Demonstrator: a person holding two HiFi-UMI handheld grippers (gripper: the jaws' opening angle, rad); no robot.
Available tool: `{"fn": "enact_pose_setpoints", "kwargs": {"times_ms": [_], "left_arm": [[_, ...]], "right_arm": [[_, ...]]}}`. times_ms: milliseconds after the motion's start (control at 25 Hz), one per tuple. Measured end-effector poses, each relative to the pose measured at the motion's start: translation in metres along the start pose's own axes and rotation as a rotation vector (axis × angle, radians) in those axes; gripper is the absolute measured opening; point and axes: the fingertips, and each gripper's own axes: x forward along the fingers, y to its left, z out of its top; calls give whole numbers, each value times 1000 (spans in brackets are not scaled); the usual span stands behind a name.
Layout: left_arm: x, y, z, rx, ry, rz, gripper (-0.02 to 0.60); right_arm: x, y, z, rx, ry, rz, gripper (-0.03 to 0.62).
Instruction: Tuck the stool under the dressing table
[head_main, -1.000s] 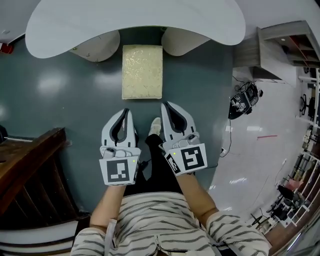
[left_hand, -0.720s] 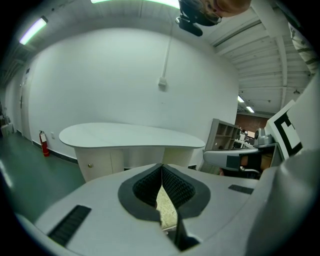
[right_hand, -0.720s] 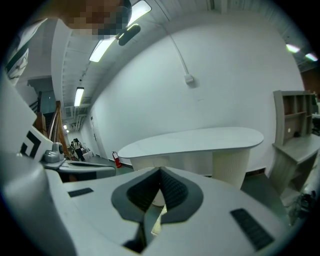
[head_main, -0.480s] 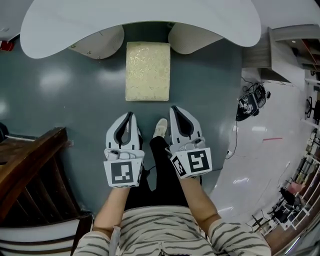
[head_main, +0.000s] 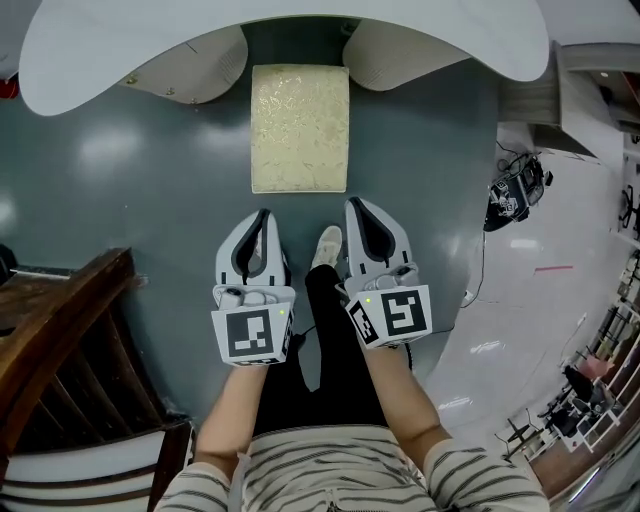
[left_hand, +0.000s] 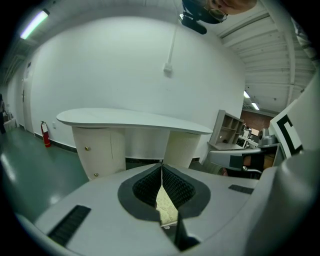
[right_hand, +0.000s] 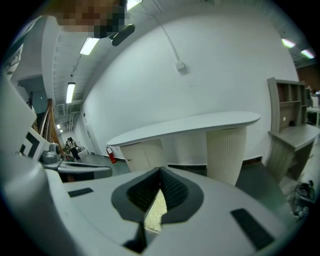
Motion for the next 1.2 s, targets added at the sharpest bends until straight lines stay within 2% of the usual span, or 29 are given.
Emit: {"fn": "enact_pose_setpoints", "kwargs": {"times_ms": [320, 480, 640, 800, 1200], "left_arm": [[23, 3, -42, -4, 43, -6, 6], [32, 4, -68, 16, 98, -16, 6], [44, 11, -90, 29, 104, -4, 7], [54, 17, -113, 45, 114, 5, 7], [74, 37, -182, 97, 225, 20, 7]], "right_arm": [[21, -12, -39, 13, 34, -18, 5], [32, -12, -61, -10, 59, -7, 5], [43, -15, -86, -14, 84, -15, 5], [50, -25, -120, 1, 129, -32, 5], [69, -40, -192, -31, 252, -36, 5]]}}
